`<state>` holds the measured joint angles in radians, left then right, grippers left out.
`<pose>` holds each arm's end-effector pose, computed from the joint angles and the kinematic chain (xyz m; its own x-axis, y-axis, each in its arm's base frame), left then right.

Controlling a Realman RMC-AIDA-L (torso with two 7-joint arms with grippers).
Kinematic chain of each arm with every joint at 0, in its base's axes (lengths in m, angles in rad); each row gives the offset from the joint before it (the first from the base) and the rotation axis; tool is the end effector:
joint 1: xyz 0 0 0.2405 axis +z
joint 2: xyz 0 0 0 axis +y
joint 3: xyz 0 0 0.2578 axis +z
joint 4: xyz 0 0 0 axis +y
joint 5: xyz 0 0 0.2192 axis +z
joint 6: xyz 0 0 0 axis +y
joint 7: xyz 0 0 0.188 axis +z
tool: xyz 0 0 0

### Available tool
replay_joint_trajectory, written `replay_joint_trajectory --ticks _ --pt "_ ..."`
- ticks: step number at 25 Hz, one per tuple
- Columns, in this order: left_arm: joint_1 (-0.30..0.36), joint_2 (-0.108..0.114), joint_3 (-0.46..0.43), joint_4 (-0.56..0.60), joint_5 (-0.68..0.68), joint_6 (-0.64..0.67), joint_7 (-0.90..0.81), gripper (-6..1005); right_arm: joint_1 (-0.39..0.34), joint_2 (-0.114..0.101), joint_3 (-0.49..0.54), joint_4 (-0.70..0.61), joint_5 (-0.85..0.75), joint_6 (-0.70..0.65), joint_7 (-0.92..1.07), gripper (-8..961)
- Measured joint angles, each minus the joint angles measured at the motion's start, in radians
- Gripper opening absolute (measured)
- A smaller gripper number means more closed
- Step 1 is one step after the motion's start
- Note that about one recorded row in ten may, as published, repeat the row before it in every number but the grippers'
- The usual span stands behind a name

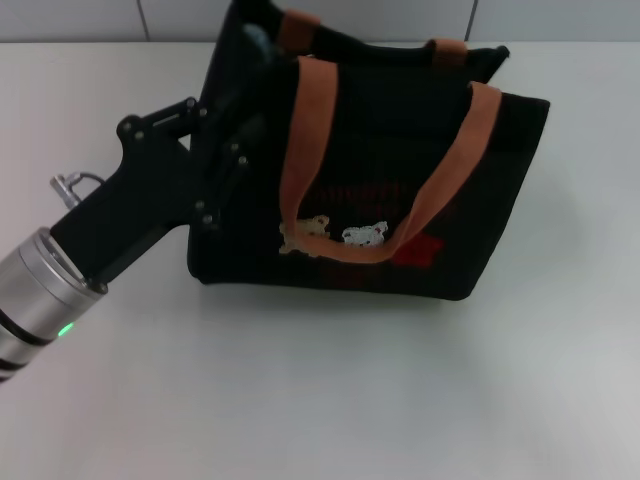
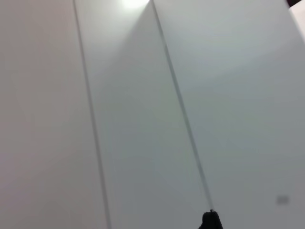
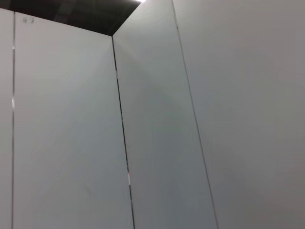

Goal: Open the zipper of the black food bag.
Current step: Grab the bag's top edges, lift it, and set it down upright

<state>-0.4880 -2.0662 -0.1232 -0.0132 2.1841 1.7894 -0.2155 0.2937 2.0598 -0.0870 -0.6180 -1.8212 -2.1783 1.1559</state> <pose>-0.2246 0.3029 -0.0443 0.5704 -0.4022 0.7161 0.2867 -0.7195 -0.6325 0.2789 0.2430 0.0843 0.4471 0.0788 -0.8910 -0.4653 -0.8303 -0.3069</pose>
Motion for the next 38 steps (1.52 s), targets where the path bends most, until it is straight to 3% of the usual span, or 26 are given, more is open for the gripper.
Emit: replay_joint_trajectory --ticks 1,3,8,10,13,14,15,17,20,23,28,38 --pt "-0.012 -0.001 0.007 0.013 0.002 0.029 -0.007 209 0.0 0.0 0.0 0.0 0.0 0.0 0.0 825" --pt "-0.051 0.001 0.031 0.062 0.006 0.125 -0.032 208 0.054 -0.004 0.001 -0.13 0.032 0.049 0.133 825" --pt "-0.116 -0.003 0.046 0.164 0.011 0.182 -0.129 205 0.152 -0.018 -0.053 -0.325 0.035 0.14 0.416 825" --pt "-0.145 -0.003 0.08 0.186 0.013 0.186 -0.15 204 0.208 -0.034 -0.176 -0.489 0.033 0.164 0.625 825" --pt "-0.174 -0.004 0.121 0.195 0.013 0.187 -0.154 202 0.264 -0.048 -0.322 -0.644 -0.006 0.205 0.834 825" --pt "-0.174 -0.004 0.121 0.195 0.013 0.187 -0.154 202 0.264 -0.048 -0.322 -0.644 -0.006 0.205 0.834 825" --pt "-0.185 -0.005 0.134 0.196 0.013 0.188 -0.154 201 0.306 -0.061 -0.401 -0.702 -0.04 0.227 0.958 825" --pt "-0.188 -0.006 0.137 0.195 0.013 0.188 -0.154 199 0.333 -0.07 -0.432 -0.719 -0.058 0.229 1.019 825" --pt "-0.194 -0.006 0.139 0.194 0.013 0.189 -0.155 199 0.444 -0.103 -0.533 -0.746 -0.12 0.209 1.18 825" --pt "-0.196 -0.006 0.139 0.194 0.013 0.189 -0.154 199 0.482 -0.108 -0.58 -0.748 -0.151 0.204 1.208 825" --pt "-0.198 -0.006 0.14 0.196 0.013 0.189 -0.151 200 0.541 -0.103 -0.679 -0.746 -0.202 0.227 1.232 824" --pt "-0.201 -0.006 0.14 0.197 0.013 0.189 -0.144 200 0.563 -0.08 -0.848 -0.741 -0.269 0.381 1.241 749"
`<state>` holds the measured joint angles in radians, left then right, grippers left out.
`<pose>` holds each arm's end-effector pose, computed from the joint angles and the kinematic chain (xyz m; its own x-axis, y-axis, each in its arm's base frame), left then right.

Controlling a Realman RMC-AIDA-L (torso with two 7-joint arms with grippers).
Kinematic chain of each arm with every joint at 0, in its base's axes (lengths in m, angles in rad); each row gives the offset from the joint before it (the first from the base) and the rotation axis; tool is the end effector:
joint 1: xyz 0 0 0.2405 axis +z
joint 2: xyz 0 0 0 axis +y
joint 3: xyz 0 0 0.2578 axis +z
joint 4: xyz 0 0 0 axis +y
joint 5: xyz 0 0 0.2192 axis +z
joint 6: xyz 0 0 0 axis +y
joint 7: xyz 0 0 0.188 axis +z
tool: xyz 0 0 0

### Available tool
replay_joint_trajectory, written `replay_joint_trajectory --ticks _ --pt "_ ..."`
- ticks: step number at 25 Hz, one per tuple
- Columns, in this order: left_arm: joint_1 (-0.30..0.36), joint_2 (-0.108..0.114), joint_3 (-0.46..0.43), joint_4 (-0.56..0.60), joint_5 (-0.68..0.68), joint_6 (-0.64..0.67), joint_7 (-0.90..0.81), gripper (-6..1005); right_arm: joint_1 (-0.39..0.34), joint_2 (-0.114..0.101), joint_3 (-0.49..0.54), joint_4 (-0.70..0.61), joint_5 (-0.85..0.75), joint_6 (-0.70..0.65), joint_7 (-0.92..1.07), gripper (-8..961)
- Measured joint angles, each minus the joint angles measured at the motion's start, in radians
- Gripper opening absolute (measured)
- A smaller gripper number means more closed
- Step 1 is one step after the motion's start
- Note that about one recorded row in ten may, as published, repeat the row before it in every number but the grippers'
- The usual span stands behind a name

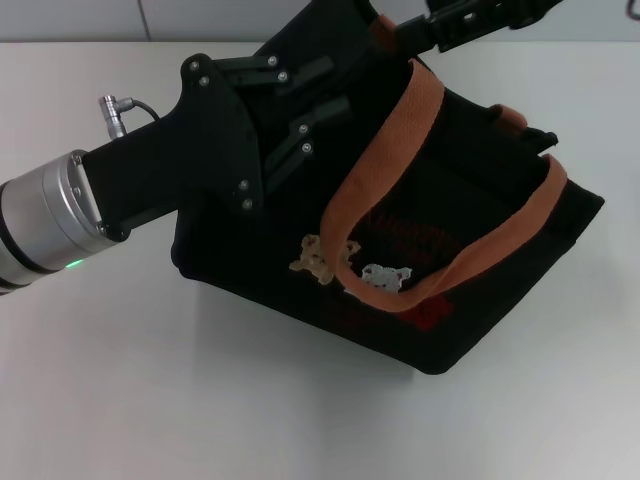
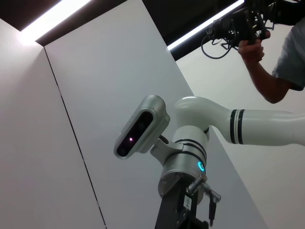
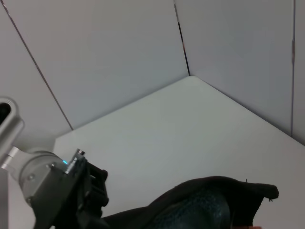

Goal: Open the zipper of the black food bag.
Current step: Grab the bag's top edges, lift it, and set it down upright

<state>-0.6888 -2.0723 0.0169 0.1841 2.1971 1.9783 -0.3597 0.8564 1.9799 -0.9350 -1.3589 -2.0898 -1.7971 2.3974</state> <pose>-0.1673 0.3173 -0.0268 0.4524 -0.4871 0.7471 -0.0324 -0.8461 -0.5320 0.0563 0.3981 0.0542 0.8882 -0.4016 -0.2229 -0.4321 -0.8952 -0.1087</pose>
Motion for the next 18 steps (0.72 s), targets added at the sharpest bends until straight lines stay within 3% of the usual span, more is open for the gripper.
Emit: replay_joint_trajectory --ticks 7,12,18 --pt "-0.004 0.0 0.014 0.0 -0.003 0.0 0.0 201 0.009 0.016 -0.072 0.012 -0.031 0.048 0.0 668" --pt "-0.007 0.0 0.014 0.0 -0.003 0.0 0.001 201 0.028 0.035 -0.088 0.019 -0.041 0.057 -0.008 538" --pt "-0.012 0.0 0.014 0.0 -0.003 0.001 0.001 200 0.037 0.061 -0.139 0.014 -0.122 0.11 -0.014 538"
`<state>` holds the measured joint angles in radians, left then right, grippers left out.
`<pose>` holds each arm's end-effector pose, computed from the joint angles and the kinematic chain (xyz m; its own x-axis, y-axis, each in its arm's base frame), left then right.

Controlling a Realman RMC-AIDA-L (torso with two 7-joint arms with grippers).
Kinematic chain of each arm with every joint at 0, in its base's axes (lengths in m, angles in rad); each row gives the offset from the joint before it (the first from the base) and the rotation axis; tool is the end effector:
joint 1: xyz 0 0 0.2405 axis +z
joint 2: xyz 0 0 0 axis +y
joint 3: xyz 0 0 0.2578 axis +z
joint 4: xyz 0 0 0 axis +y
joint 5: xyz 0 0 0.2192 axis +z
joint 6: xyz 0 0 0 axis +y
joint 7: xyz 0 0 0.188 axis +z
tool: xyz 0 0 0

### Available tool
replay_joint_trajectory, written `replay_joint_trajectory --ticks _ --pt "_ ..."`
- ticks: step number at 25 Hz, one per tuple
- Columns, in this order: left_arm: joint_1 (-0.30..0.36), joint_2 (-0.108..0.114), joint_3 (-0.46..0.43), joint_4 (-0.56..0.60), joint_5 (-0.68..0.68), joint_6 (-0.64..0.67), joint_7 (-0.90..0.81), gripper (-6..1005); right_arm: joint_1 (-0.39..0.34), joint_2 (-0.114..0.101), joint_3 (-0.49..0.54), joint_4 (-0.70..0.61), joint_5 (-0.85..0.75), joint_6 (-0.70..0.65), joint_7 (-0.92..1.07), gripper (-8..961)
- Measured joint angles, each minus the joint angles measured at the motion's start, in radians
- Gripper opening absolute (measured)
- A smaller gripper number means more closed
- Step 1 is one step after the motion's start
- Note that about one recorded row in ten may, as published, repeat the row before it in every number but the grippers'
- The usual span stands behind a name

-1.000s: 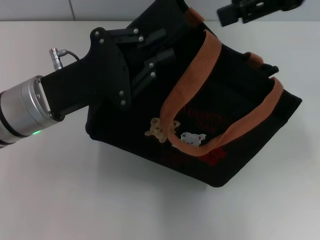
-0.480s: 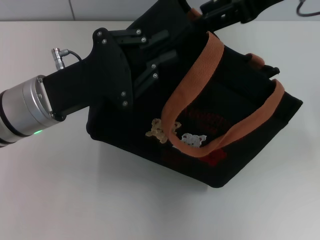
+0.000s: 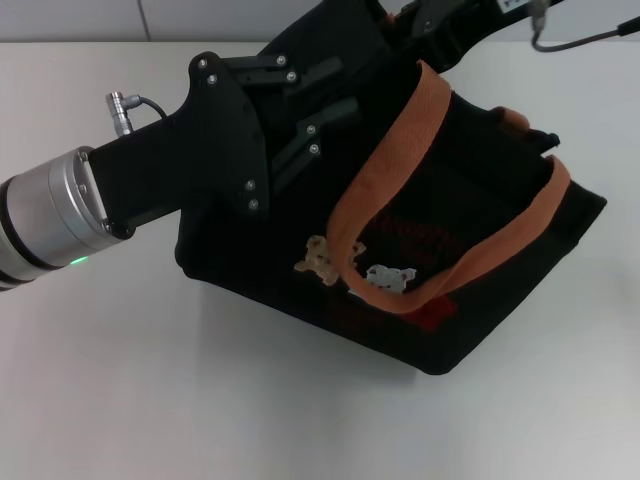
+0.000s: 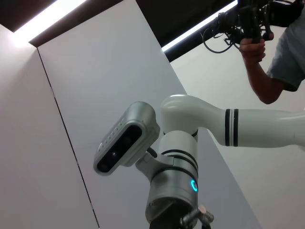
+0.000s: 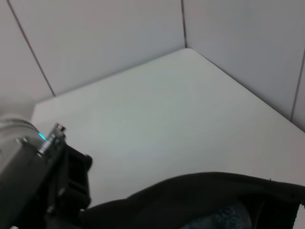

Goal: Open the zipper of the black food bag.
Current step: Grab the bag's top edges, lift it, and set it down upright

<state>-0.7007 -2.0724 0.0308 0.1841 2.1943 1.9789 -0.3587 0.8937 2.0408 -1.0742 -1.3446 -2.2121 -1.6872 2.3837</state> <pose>-0.1633 0.3180 -0.0281 0.4476 -0.4905 0.7477 -0.0513 -0.8488 -0.5262 0.0446 0.4041 0.0082 0.9277 -0.3541 -0.1185 -0.3701 -0.9141 -0.1658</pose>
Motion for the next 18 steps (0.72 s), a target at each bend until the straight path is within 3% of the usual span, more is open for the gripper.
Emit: replay_joint_trajectory --ticks 6,14,18 --pt "-0.004 0.0 0.001 0.0 -0.002 0.001 0.0 174 -0.002 0.025 -0.039 -0.016 -0.063 0.031 -0.027 537" --pt "0.001 0.0 -0.001 -0.004 -0.008 -0.007 0.004 124 -0.094 0.034 -0.029 -0.159 -0.024 0.014 -0.041 293" --pt "0.003 -0.001 -0.002 -0.004 -0.008 -0.01 0.004 66 -0.118 0.032 -0.02 -0.162 -0.014 0.004 -0.044 180"
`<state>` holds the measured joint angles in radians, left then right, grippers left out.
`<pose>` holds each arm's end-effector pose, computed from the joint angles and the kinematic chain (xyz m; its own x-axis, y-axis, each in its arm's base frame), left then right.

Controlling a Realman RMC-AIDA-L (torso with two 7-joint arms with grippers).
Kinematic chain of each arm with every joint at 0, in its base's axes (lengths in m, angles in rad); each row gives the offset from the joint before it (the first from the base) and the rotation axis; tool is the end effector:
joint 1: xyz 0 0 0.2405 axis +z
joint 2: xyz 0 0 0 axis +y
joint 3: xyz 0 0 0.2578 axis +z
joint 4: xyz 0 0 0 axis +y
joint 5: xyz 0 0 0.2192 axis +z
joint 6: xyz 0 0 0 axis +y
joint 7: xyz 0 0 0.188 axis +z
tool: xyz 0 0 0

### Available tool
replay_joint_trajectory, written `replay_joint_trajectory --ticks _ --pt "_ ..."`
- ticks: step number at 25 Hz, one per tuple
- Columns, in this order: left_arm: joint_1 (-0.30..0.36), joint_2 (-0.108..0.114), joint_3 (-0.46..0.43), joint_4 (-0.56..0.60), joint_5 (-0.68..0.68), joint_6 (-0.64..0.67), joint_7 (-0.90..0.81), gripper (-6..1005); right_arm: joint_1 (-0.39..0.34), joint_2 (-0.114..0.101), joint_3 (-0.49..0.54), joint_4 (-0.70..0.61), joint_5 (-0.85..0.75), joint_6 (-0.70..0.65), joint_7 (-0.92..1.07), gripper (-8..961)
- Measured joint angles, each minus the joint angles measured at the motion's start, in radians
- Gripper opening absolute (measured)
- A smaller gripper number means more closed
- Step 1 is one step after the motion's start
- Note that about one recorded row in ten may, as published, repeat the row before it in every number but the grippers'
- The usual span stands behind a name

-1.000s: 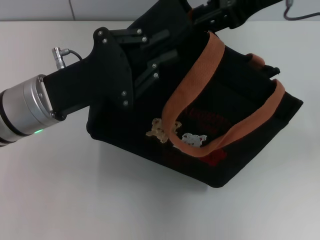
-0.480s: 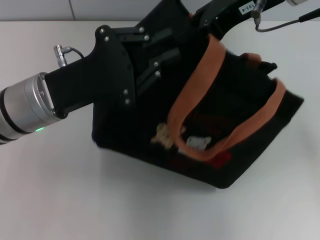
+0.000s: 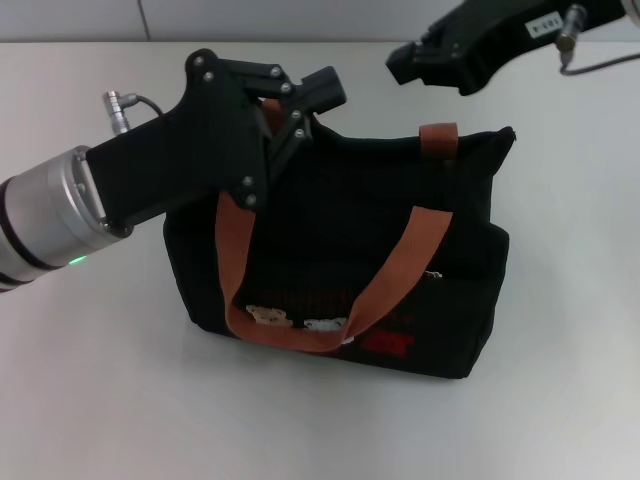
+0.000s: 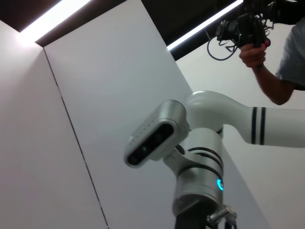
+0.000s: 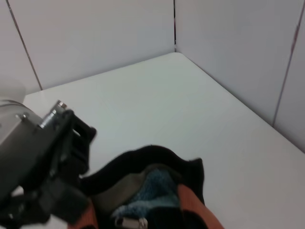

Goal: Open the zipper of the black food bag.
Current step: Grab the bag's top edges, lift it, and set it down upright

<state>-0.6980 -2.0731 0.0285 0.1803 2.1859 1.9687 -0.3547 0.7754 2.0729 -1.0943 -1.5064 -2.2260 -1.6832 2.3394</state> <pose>-0.1641 0.3197 -0.0283 0.4518 -0.4925 0.7438 -0.0391 -0.8439 -0.5350 0.0593 0.3901 0.0168 0.9475 -0.2919 -0.1309 -0.3160 -0.9177 -0.2408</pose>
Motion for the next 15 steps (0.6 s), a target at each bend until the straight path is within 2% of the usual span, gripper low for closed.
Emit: replay_joint_trajectory --ticks 3,5,6,10,11,12,15 --pt "0.028 0.003 -0.009 0.004 -0.015 0.01 0.001 -2 -0.038 0.001 0.027 -0.019 0.004 -0.008 -0.009 91" --pt "0.064 0.006 -0.01 0.008 -0.04 0.018 0.0 -2 -0.065 0.002 0.05 -0.037 0.025 -0.013 -0.022 30" --pt "0.085 0.007 -0.01 0.011 -0.055 0.023 0.0 -2 -0.105 0.002 0.091 -0.054 0.078 -0.018 -0.049 -1" --pt "0.207 0.007 -0.004 0.013 -0.124 0.04 0.02 5 -0.155 0.0 0.165 -0.046 0.171 -0.02 -0.084 -2" --pt "0.261 0.008 0.001 0.014 -0.128 0.031 0.024 11 -0.167 -0.002 0.183 -0.038 0.193 -0.02 -0.092 -2" --pt "0.261 0.008 0.001 0.014 -0.128 0.031 0.024 17 -0.178 -0.004 0.202 -0.021 0.218 -0.019 -0.104 -2" --pt "0.351 0.008 -0.001 0.015 -0.125 -0.002 -0.015 36 -0.192 -0.008 0.236 0.028 0.247 -0.019 -0.132 -2"
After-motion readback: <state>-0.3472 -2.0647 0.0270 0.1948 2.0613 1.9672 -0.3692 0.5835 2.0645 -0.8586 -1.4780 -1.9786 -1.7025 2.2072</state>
